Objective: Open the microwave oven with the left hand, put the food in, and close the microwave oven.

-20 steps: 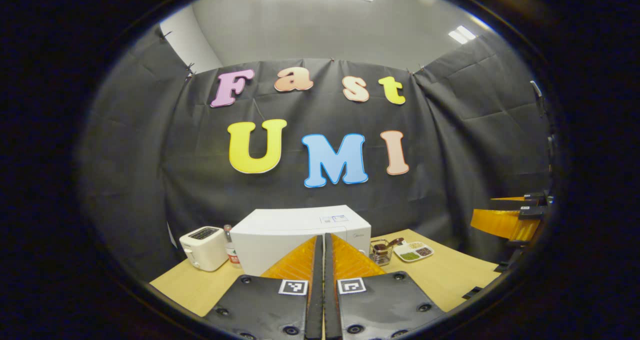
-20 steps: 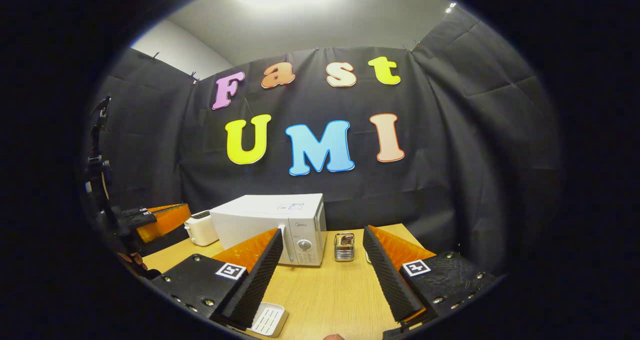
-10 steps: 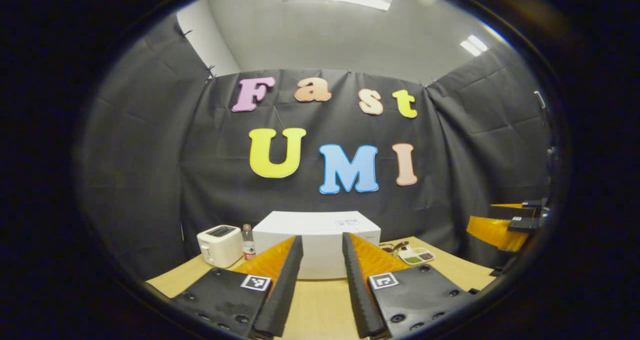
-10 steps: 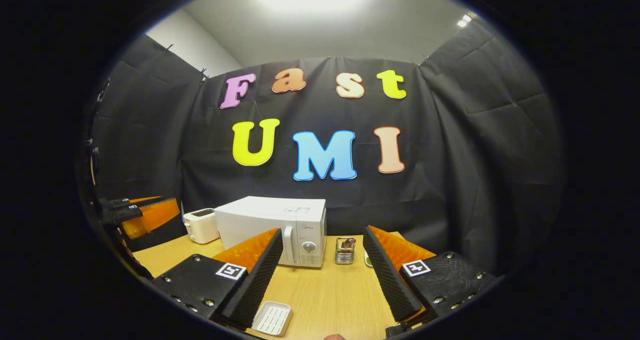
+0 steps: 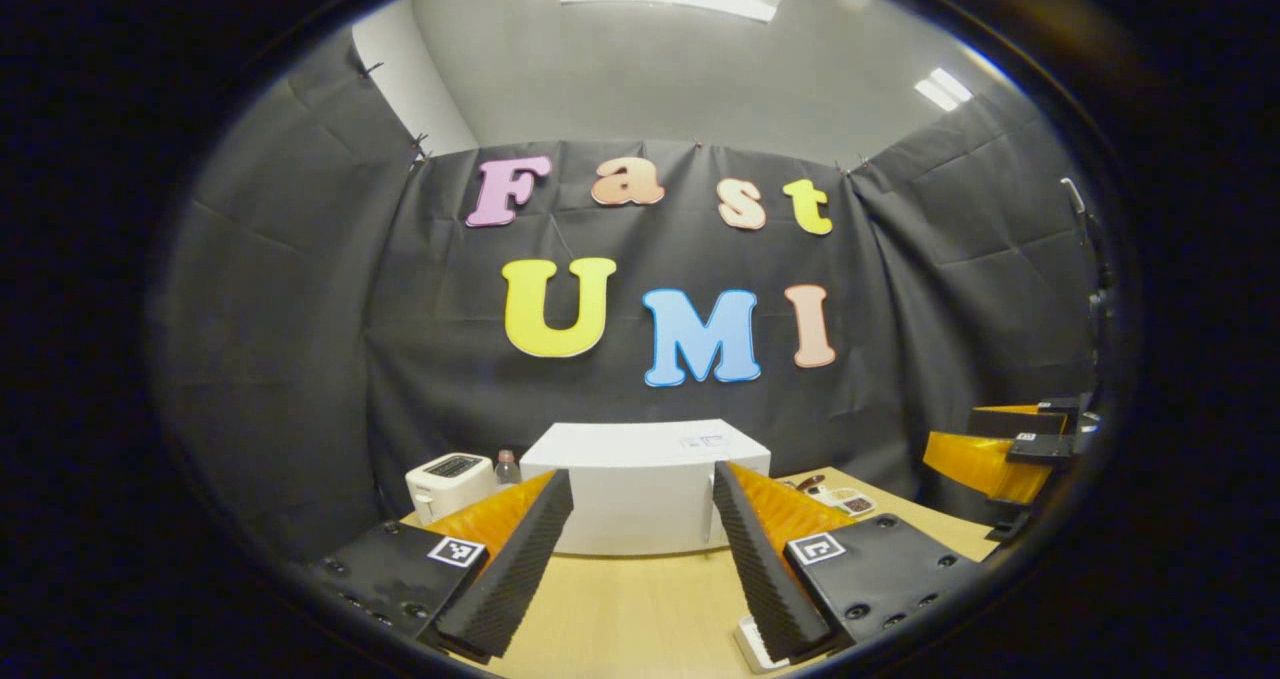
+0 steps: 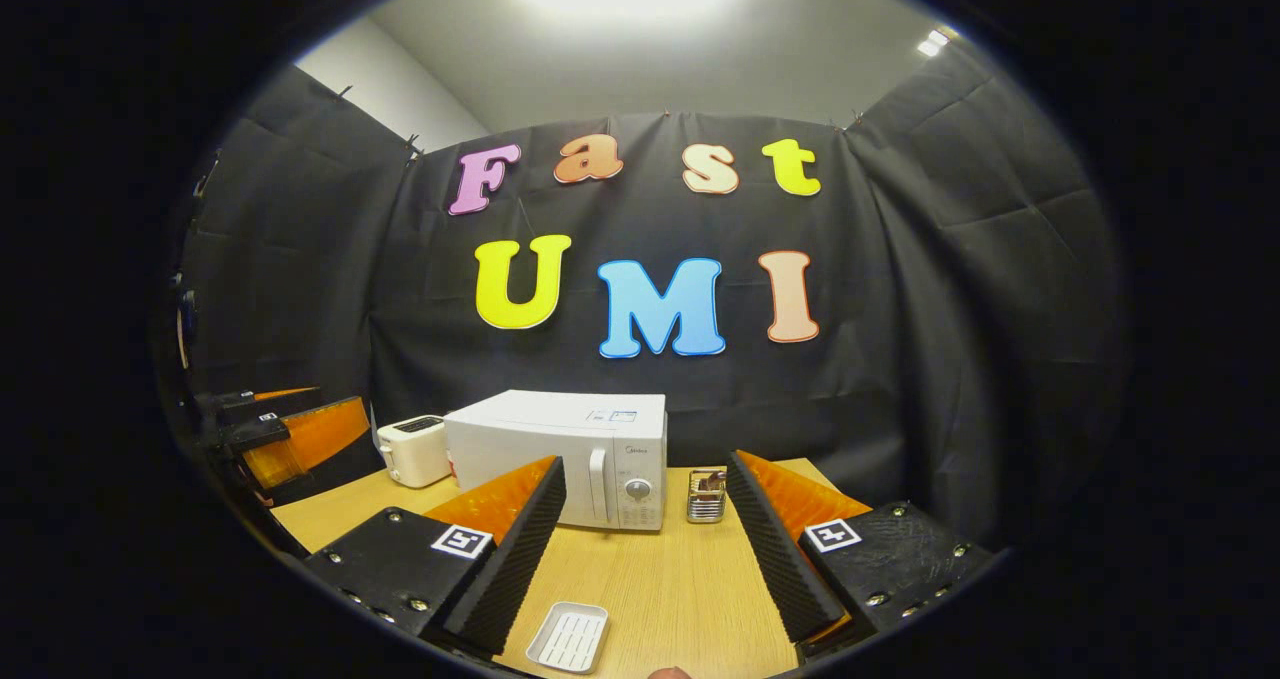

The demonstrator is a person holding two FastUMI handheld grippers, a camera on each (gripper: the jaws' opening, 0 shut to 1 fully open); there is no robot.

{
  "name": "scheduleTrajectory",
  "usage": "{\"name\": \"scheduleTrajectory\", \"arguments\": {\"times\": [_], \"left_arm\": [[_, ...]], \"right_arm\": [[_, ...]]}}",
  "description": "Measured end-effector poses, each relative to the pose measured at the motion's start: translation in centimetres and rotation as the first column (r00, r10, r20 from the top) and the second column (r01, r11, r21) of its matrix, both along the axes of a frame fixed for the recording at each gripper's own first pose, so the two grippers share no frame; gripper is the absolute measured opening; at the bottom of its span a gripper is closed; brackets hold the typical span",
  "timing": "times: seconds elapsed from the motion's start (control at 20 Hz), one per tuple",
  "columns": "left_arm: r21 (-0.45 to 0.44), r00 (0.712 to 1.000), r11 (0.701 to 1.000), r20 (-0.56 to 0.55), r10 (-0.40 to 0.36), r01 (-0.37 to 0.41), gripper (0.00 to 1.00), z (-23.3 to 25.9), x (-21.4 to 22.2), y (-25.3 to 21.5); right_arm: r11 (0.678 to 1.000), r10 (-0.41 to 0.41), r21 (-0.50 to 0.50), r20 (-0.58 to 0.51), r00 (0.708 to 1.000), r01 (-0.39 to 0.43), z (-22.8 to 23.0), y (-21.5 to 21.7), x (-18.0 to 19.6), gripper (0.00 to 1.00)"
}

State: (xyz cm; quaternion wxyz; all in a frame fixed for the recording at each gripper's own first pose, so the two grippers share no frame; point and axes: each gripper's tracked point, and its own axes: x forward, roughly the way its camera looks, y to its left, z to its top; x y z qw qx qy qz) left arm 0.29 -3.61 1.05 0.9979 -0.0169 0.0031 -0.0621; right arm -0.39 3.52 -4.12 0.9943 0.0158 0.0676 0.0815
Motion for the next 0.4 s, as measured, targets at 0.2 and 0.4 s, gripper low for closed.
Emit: {"name": "scheduleTrajectory", "arguments": {"times": [0.2,0.4], "left_arm": [[-0.004,1.000,1.000,0.010,-0.007,0.007,0.96,0.3,0.1,0.4],[-0.003,1.000,1.000,0.023,-0.008,0.008,0.92,0.5,0.2,0.9]], "right_arm": [[1.000,0.013,-0.005,0.015,1.000,-0.013,0.7,1.1,0.0,0.98],[1.000,0.021,-0.010,0.035,0.999,-0.021,1.4,2.0,0.4,0.98]]}}
